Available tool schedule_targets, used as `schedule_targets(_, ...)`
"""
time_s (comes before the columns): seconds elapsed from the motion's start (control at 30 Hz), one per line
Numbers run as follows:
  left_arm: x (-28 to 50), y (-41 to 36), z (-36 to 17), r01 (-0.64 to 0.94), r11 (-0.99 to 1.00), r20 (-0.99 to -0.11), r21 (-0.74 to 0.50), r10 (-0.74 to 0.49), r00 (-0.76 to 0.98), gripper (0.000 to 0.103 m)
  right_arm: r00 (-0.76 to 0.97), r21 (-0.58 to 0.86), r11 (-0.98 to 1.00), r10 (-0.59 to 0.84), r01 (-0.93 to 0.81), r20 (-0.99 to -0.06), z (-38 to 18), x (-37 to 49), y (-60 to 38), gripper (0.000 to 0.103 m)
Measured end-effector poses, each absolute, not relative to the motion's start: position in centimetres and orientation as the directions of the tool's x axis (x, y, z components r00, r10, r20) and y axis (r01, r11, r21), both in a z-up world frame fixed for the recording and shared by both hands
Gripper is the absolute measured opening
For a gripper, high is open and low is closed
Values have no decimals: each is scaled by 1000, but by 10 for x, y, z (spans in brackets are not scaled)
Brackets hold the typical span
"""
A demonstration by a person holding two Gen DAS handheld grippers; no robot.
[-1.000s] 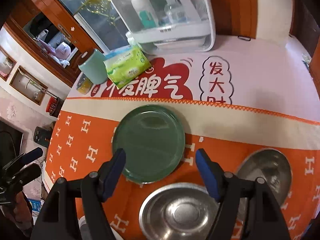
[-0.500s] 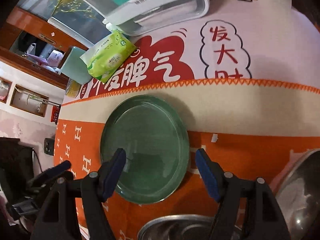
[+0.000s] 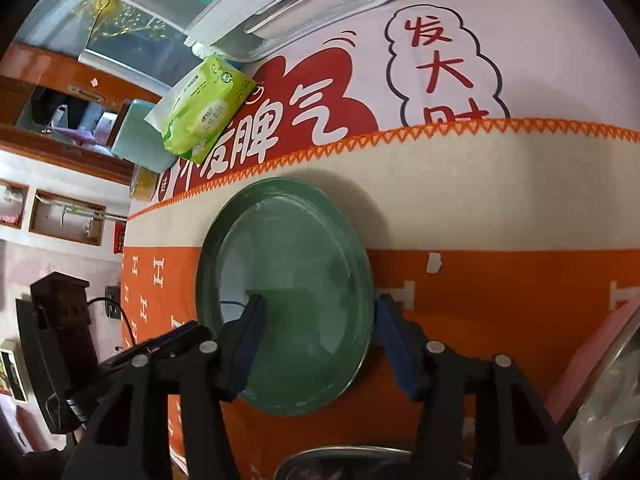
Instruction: Organize plates and bowls
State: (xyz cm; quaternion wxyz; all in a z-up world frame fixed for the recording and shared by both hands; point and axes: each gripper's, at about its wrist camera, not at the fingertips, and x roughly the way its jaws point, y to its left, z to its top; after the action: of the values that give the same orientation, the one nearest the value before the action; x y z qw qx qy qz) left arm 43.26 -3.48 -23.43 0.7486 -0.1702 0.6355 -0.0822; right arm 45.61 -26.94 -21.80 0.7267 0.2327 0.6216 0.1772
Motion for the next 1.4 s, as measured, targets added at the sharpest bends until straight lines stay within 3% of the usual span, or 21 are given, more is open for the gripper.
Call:
schedule_targets(0.03,433,-36,-236,-89,929,-924,-358,-340,175,32,165,558,829,545,38,-822,-218,456,-271,49)
schedule_targets(0.2,436,-40,-242,-93,935,-931,-342,-324,167,27,141,572,817,560,72,-817,-225,453,-278,39)
schedule_targets(0.63,438,-47,-245,-64,945,-937,-320,-305,170,27,129,586,805,573,95,-809,-235,453,-277,31)
schedule_targets(0.8,440,-55,-244,-42,959,-948,-282,-271,167,27,132,553,828,541,90,-831,-235,454,-278,18)
schedule_targets(0.97,440,-56,-244,-36,963,-952,-267,-257,164,27,135,531,842,518,94,-845,-235,453,-277,11)
schedule_targets(1.07,440,-66,-243,2,980,-969,-197,-195,155,28,132,518,851,506,84,-852,-234,451,-277,11)
schedule_targets(1.4,433,-55,-226,1,980,-961,-200,-196,193,28,142,524,851,514,40,-846,-222,442,-271,11)
